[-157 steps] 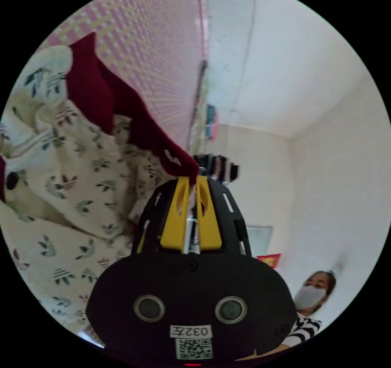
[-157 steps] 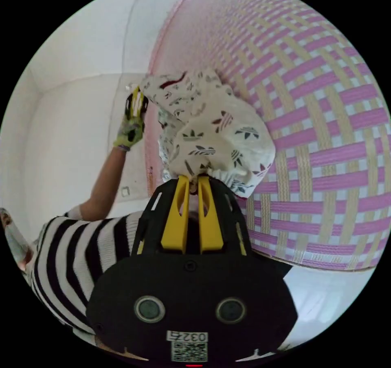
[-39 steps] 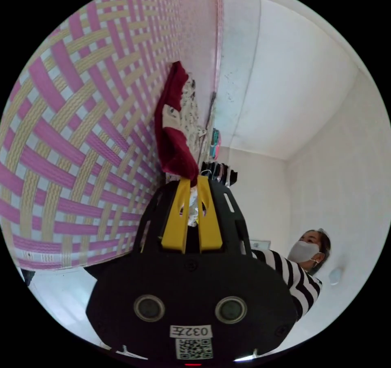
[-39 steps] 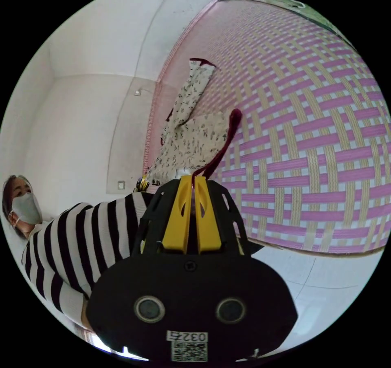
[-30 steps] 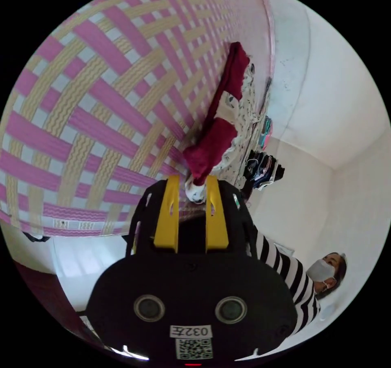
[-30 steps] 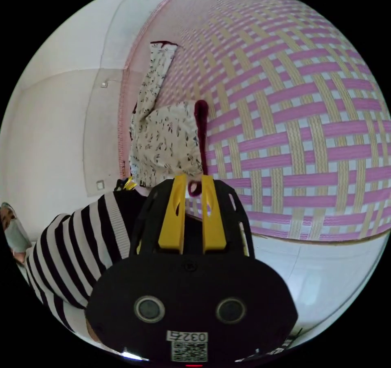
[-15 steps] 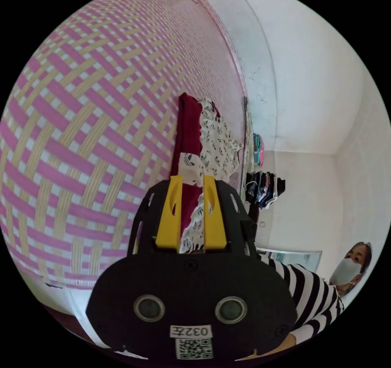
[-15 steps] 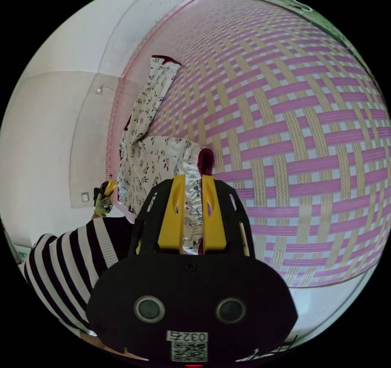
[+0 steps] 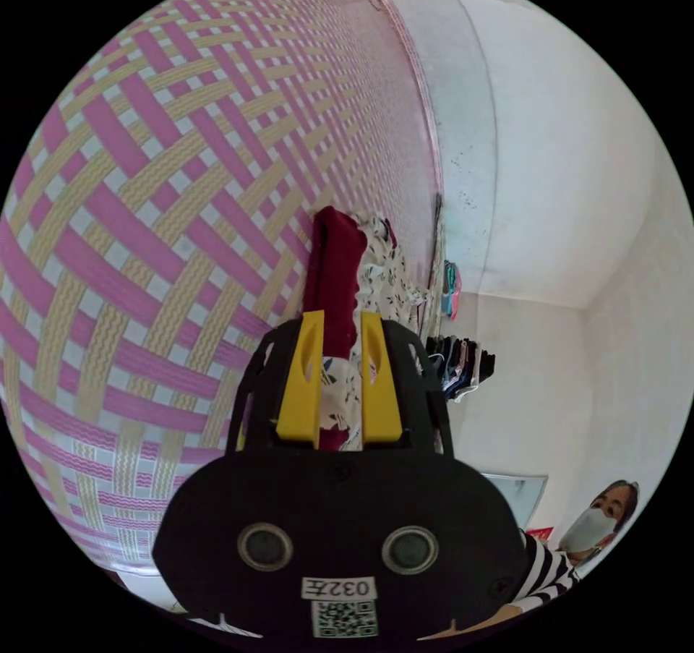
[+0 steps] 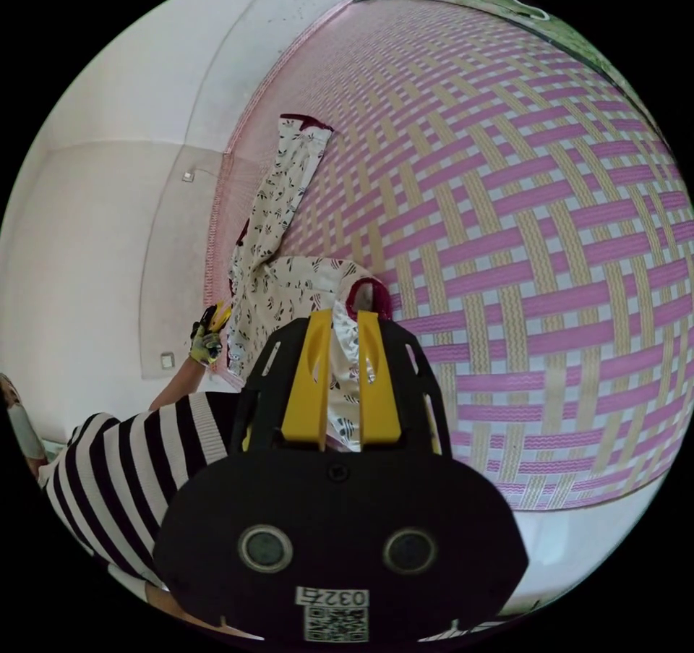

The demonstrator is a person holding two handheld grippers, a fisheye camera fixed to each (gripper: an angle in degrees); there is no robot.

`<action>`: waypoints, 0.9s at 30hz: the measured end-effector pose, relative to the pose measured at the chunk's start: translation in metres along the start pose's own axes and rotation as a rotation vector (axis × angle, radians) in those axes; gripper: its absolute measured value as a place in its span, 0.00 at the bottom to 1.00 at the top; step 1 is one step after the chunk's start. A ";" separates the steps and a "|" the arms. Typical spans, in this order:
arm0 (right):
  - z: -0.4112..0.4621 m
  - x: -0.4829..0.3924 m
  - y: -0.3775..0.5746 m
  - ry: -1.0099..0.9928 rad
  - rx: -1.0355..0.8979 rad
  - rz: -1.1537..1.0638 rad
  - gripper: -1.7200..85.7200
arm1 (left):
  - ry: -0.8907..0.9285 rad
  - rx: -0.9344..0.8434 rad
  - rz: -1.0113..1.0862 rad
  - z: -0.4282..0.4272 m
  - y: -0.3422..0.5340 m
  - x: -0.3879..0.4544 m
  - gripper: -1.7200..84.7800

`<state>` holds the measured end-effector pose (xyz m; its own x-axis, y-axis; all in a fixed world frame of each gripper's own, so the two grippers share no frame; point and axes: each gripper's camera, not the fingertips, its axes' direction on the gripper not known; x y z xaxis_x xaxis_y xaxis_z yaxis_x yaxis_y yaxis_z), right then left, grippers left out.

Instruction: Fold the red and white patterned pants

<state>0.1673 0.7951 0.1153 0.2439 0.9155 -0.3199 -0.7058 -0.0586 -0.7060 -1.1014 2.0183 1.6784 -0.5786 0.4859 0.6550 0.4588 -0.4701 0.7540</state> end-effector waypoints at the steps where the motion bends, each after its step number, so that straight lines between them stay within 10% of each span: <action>1: -0.001 0.000 0.001 -0.003 0.001 0.005 0.09 | -0.011 -0.002 -0.004 -0.001 -0.002 0.001 0.07; 27: -0.034 0.003 0.026 0.028 0.007 0.067 0.11 | 0.033 -0.061 0.083 -0.019 -0.018 0.053 0.03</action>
<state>0.1726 0.7828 0.0748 0.2140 0.8982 -0.3839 -0.7255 -0.1169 -0.6782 -1.1535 2.0386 1.6984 -0.5630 0.4193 0.7122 0.4646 -0.5521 0.6923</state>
